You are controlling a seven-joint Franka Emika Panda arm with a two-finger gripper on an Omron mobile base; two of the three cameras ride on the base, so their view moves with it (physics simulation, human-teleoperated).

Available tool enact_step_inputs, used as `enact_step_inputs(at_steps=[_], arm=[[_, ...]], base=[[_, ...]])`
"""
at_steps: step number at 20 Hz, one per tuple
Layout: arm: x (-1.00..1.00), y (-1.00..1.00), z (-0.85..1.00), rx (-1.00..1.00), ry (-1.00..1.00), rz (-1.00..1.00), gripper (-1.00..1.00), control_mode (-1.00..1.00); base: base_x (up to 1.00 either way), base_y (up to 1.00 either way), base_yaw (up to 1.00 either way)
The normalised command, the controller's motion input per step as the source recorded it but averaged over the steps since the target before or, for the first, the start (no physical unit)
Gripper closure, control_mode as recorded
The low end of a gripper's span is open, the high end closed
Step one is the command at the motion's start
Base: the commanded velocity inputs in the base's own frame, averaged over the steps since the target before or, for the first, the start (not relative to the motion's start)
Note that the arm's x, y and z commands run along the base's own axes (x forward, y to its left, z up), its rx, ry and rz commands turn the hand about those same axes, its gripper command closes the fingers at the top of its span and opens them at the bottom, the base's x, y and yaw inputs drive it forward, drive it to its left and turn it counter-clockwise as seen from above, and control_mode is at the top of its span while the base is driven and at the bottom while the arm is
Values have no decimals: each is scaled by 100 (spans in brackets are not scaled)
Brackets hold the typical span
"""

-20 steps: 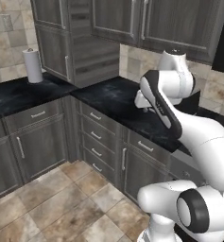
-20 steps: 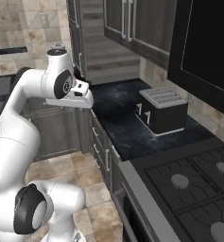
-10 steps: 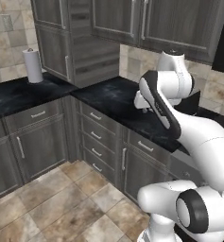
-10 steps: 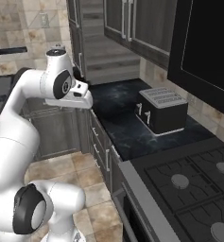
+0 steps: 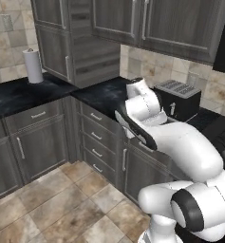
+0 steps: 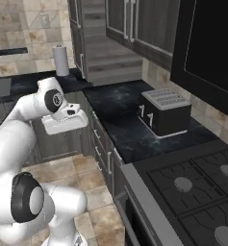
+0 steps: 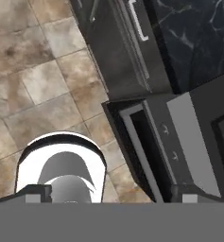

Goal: Take a straw from the drawer in front and place it inside the glass cup on the dining counter.

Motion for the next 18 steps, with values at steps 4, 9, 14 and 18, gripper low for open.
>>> enact_step_inputs(at_steps=[4, 9, 14, 18], arm=[[0, 25, -99, -35, 22, 6, -100, -100], [0, 13, -88, -31, 15, 0, -100, -100], [1, 0, -78, -30, 8, 2, -100, -100], [9, -4, -27, -26, 2, 0, -100, -100]], base=[[0, 0, 0], [0, 0, 0], [0, 0, 0], [0, 0, 0]])
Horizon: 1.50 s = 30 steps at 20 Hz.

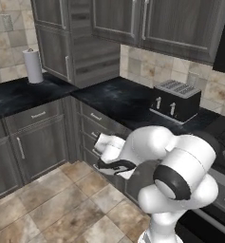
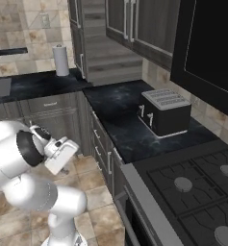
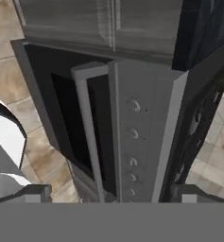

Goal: Take a straw from the drawer in front and place it inside the glass cup on the dining counter.

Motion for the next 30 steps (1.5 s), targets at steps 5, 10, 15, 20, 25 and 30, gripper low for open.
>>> enact_step_inputs(at_steps=[5, 10, 15, 20, 25, 30], arm=[[9, -30, 0, -34, 0, 0, -100, -100], [11, -40, -8, -35, 0, 0, -100, -100], [8, -31, -7, -28, -8, 0, -100, -100], [20, -29, 0, -20, -13, 0, -100, -100], [23, -20, 0, -14, -12, 0, -100, -100], [18, -10, 0, -2, -3, 0, -100, -100]], base=[[0, 0, 0], [0, 0, 0], [0, 0, 0], [0, 0, 0], [0, 0, 0], [0, 0, 0]])
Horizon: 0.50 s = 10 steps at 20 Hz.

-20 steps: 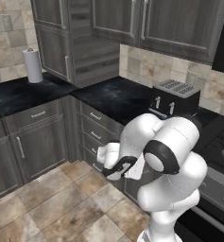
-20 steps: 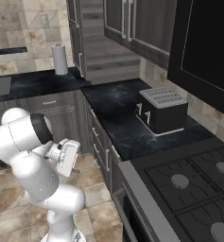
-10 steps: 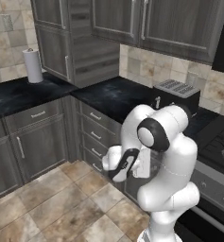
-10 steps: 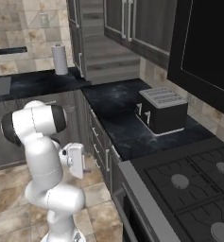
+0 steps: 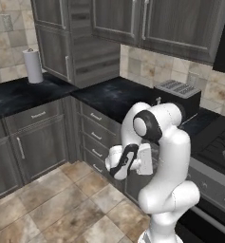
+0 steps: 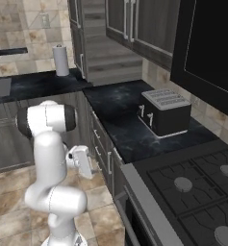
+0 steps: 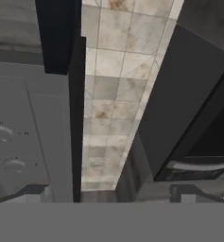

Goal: Take a straw from the drawer in front and place it inside the glass cup on the dining counter.

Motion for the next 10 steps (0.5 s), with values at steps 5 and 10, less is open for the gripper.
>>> enact_step_inputs(at_steps=[5, 10], arm=[[46, -11, 0, 0, 0, 5, -100, -100], [49, -19, 0, 0, 1, 6, -100, -100]], base=[[0, 0, 0], [0, 0, 0]])
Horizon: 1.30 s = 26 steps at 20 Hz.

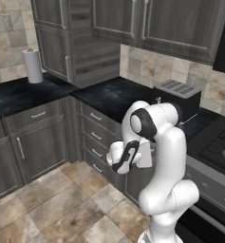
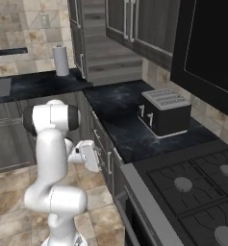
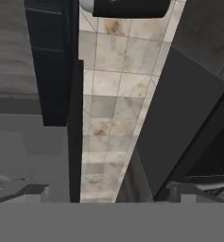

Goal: Take a straw from the drawer in front and place it inside the glass cup on the dining counter.

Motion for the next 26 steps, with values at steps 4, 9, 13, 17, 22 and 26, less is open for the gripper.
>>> enact_step_inputs(at_steps=[4, 9, 13, 17, 22, 26], arm=[[31, -17, -27, 0, 4, 11, -100, -100], [28, -3, -41, 3, 1, 14, -100, -100], [46, 0, -28, 3, 0, 13, -100, -100], [62, 0, -26, 4, 0, 13, -100, -100], [47, 0, -38, 5, 1, 10, -100, -100], [39, -1, -38, 7, 2, 9, -100, -100]], base=[[0, 0, 0], [0, 0, 0], [0, 0, 0], [0, 0, 0], [0, 0, 0], [0, 0, 0]])
